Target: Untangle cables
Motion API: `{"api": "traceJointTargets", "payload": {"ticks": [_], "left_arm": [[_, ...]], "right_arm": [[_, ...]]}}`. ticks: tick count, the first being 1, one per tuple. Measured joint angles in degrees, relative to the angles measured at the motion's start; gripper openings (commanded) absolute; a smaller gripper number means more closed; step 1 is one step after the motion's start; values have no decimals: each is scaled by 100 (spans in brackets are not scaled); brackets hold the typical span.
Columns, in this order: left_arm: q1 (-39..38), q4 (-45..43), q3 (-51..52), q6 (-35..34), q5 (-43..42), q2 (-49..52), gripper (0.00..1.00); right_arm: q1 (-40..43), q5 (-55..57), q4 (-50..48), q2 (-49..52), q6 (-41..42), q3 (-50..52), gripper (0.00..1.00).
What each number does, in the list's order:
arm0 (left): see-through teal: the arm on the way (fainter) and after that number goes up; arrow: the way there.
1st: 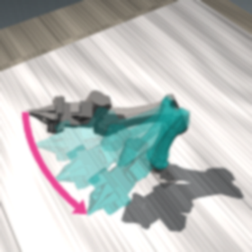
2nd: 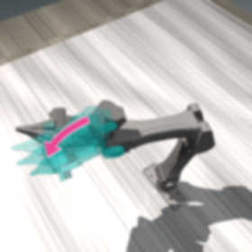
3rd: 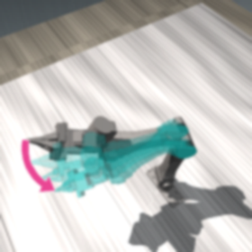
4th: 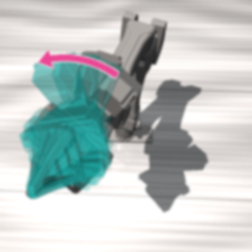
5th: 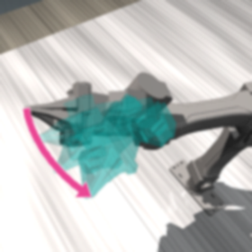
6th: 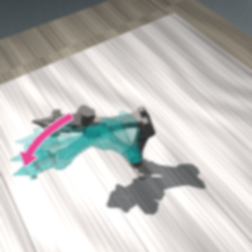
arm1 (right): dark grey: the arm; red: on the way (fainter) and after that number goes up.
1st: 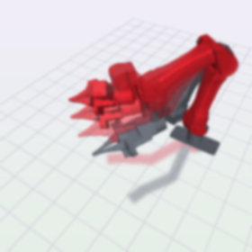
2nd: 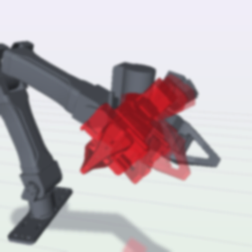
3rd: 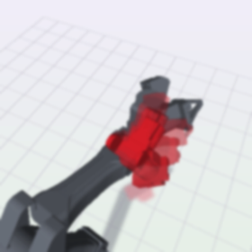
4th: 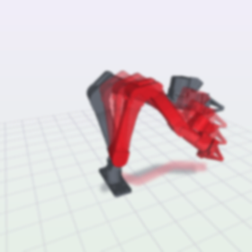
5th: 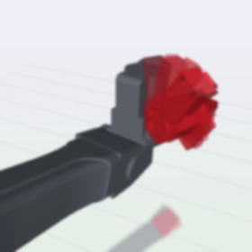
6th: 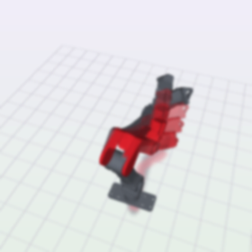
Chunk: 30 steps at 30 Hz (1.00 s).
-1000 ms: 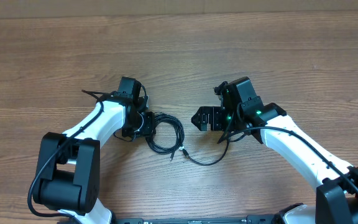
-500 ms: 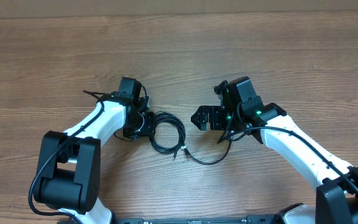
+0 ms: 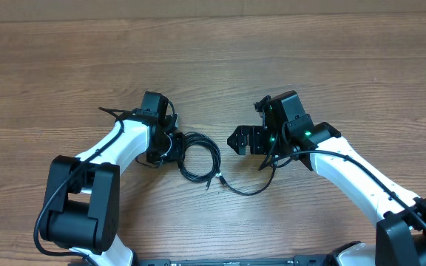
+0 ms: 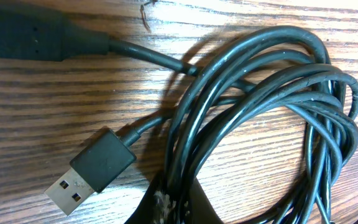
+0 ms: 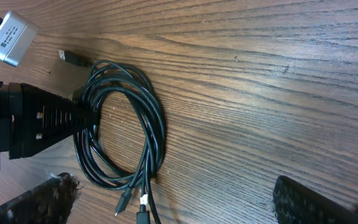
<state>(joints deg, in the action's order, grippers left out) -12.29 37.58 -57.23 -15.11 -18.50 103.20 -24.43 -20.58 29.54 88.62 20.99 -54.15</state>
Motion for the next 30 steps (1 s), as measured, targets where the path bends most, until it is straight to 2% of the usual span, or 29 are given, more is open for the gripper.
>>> {"api": "traceJointTargets", "payload": {"ticks": [16,24,30], "left_arm": [[0,-192,0,0,-42,0,4],[0,-208,0,0,-901,2,4],[0,-166,0,0,-1209,2,4]], "right_arm": [[0,-127,-59,0,4,0,100],[0,-562,-205,0,20,0,100],[0,-809,-203,0,79,0,100]]}}
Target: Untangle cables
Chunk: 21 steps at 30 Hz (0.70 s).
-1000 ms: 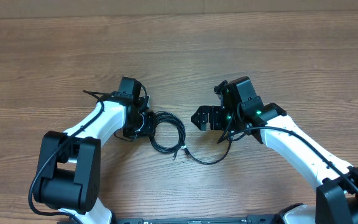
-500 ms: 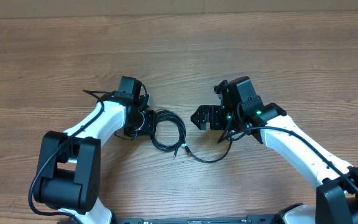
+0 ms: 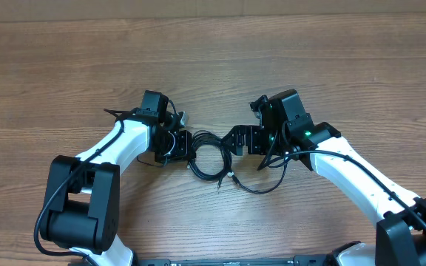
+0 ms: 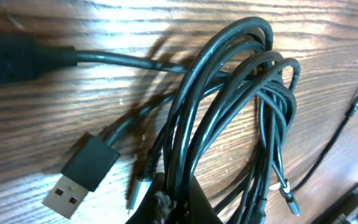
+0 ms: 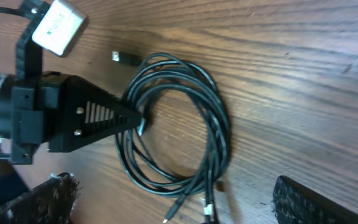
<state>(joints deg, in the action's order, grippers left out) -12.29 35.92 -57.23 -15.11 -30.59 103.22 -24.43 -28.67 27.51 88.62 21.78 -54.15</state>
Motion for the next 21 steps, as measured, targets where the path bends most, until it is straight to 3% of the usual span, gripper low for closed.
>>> {"api": "traceJointTargets", "payload": {"ticks": [9,21], "left_arm": [[0,22,20,0,-98,9,4],[0,13,31,0,-210,9,4]], "right_arm": [[0,-238,-4,0,459,0,100],[0,535,15,0,546,0,100]]}}
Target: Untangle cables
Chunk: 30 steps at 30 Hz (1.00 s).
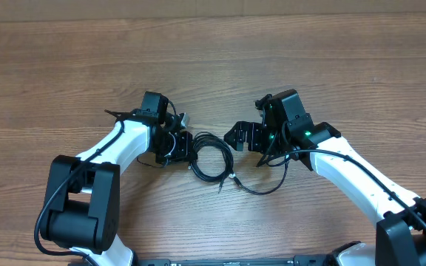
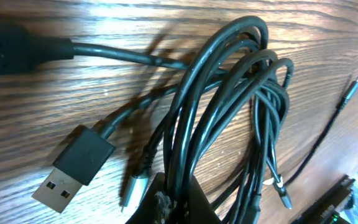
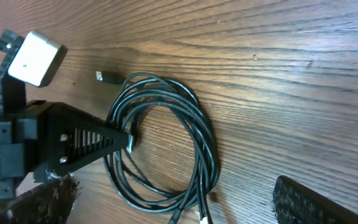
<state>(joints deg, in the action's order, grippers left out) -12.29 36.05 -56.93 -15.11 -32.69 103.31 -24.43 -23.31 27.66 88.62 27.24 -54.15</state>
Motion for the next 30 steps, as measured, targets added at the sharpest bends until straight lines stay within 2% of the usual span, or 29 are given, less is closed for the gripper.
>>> {"api": "traceJointTargets", "payload": {"ticks": [6,19,23,26,30], "left_arm": [[0,-35,0,0,-81,0,10],[0,-35,0,0,-120,0,11],[0,-35,0,28,-122,0,22],[0,-35,0,168,-118,0,40],[0,-28,2,205,-28,0,48]], "right_arm": [[0,85,22,0,11,0,100],[0,109,17,0,15,0,100],[0,109,17,0,15,0,100],[0,111,20,0,13,0,100],[0,109,22,0,15,0,100]]}}
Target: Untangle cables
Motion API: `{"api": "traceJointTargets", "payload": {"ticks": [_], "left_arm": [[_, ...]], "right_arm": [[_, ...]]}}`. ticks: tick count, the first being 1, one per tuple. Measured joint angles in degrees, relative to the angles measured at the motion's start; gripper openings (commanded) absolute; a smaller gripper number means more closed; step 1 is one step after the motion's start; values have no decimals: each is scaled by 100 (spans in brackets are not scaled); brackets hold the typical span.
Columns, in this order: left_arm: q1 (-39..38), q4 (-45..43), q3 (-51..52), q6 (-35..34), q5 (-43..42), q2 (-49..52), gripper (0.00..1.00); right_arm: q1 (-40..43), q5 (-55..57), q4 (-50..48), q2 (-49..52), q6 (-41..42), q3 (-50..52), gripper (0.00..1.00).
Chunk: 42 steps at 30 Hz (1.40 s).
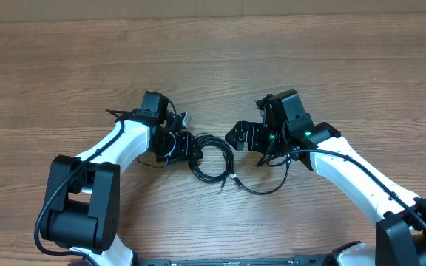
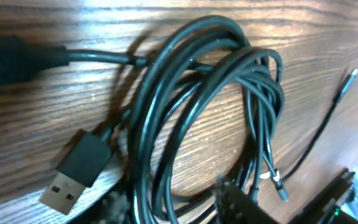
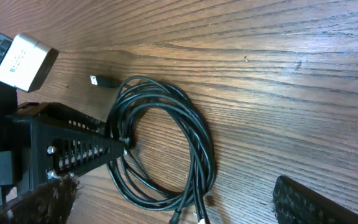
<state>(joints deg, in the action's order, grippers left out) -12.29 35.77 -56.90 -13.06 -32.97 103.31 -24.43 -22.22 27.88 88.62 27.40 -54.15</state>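
A coil of thin black cables (image 1: 213,157) lies on the wooden table (image 1: 213,66) between the two arms. My left gripper (image 1: 192,150) is at the coil's left edge and open. In the left wrist view its fingers (image 2: 235,202) stand apart, with several strands of the coil (image 2: 185,106) running between them. A USB plug (image 2: 73,177) lies beside them, and a small plug (image 2: 278,190) lies further right. My right gripper (image 1: 237,138) hovers just right of the coil, wide open and empty. The right wrist view shows the coil (image 3: 194,143) ahead of that gripper (image 3: 176,185).
One loose strand (image 1: 261,188) loops from the coil toward the front, under the right arm. The USB plug (image 3: 101,81) sticks out at the coil's far side. Bare wood surrounds the arms on all sides.
My left gripper's jaws were pinched on strands of the coil; now they stand apart with the strands lying between them. The coil and the right gripper have hardly moved.
My left gripper was shut on the coil's left edge, with the right gripper open further right. Then the coil and left gripper sat closer to the right gripper, still pinched, and stayed so. Now the left jaws are open around the strands.
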Motion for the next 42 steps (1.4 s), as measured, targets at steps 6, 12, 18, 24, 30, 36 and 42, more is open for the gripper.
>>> {"api": "traceJointTargets", "payload": {"ticks": [6,12,18,24,30,36,42], "left_arm": [[0,0,0,22,111,0,31],[0,0,0,83,179,0,4],[0,0,0,205,192,0,4],[0,22,0,275,188,0,4],[0,28,2,518,-55,0,4],[0,37,4,706,-234,0,4],[0,37,4,734,-264,0,4]], "right_arm": [[0,4,-7,0,0,0,100],[0,199,-7,0,0,0,100],[2,-188,-656,2,125,4,26],[-76,-634,-879,2,238,4,4],[-433,-459,-616,22,278,4,46],[-831,-35,-623,352,481,4,47],[-1008,238,-671,1045,1115,4,38]]}}
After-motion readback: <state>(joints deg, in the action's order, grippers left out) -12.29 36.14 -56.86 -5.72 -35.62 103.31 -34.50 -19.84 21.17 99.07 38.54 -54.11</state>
